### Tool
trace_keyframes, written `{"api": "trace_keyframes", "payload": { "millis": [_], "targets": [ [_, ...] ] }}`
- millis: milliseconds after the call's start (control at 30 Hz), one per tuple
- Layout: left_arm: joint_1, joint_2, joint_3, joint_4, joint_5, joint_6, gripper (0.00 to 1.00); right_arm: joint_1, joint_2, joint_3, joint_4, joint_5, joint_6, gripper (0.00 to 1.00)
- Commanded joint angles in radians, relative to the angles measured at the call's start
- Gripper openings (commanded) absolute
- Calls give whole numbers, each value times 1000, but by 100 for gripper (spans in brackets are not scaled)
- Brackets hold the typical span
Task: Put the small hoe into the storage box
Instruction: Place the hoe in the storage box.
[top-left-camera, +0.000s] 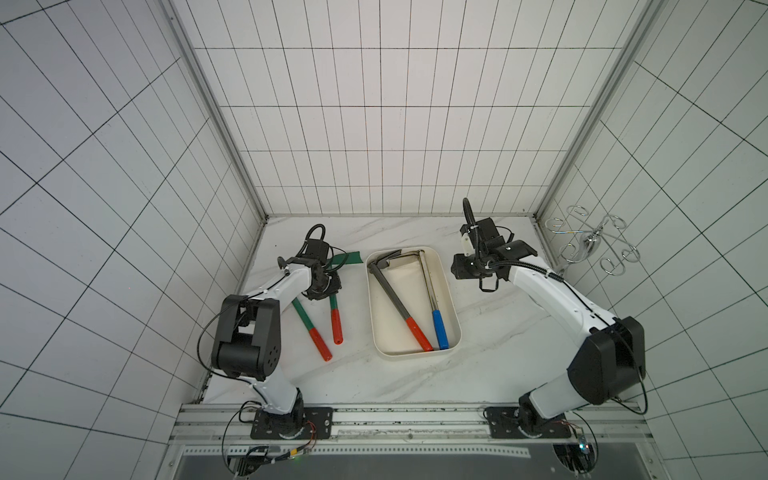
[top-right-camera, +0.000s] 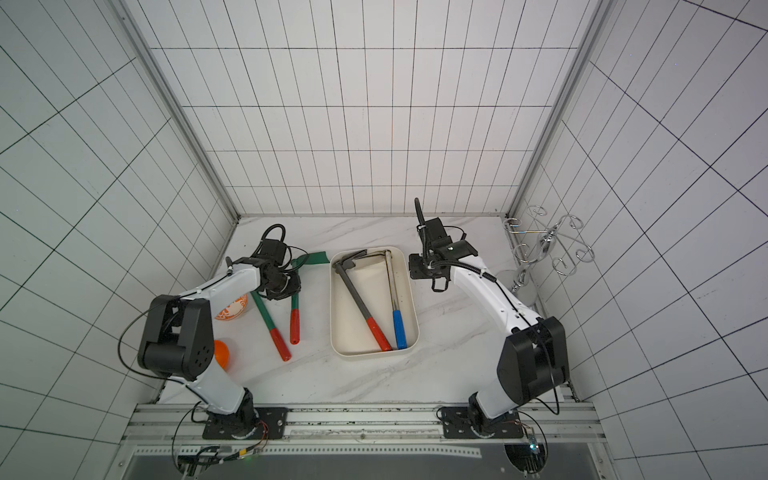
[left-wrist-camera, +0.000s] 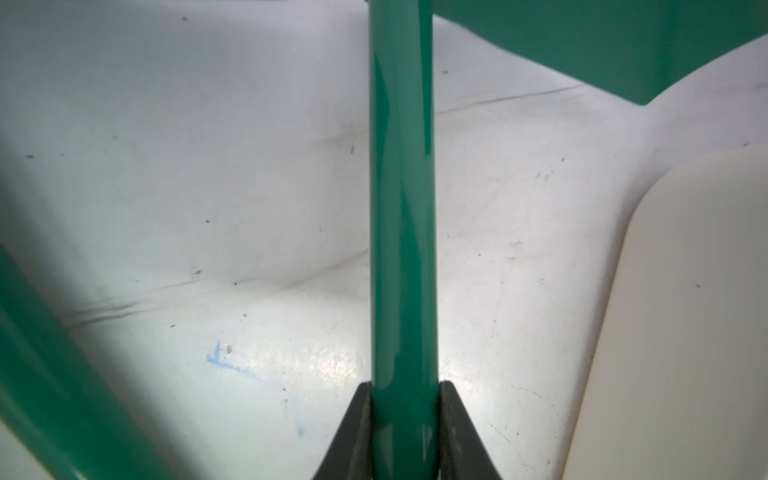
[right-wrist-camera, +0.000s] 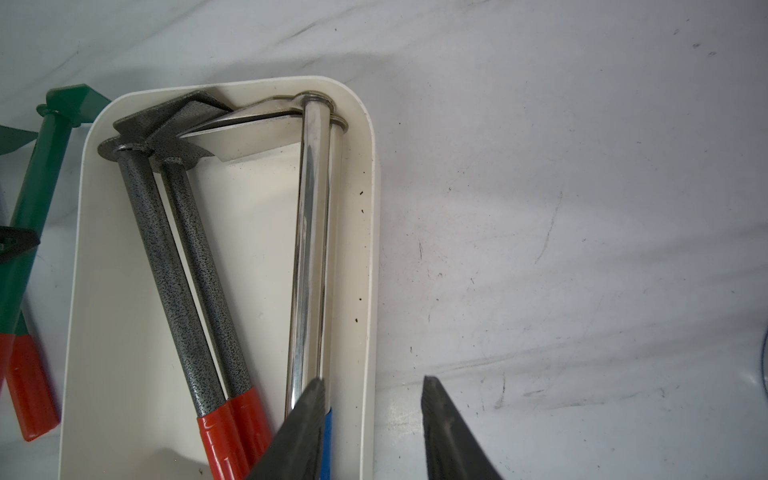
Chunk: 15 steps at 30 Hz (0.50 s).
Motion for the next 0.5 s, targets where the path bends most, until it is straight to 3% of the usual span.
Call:
{"api": "trace_keyframes", "payload": {
  "millis": [0,233,467],
  "targets": [
    [1,32,-12,57,-5,-14,0,-8,-14,-14,-23,-9,5,40],
    [-2,93,12,63,-24,-8,0,-8,-11,-17,-23,-5,1,40],
    [-1,129,83,20,-89,1,21,-9,-11,-22,-23,-3,-2,40]
  ]
}}
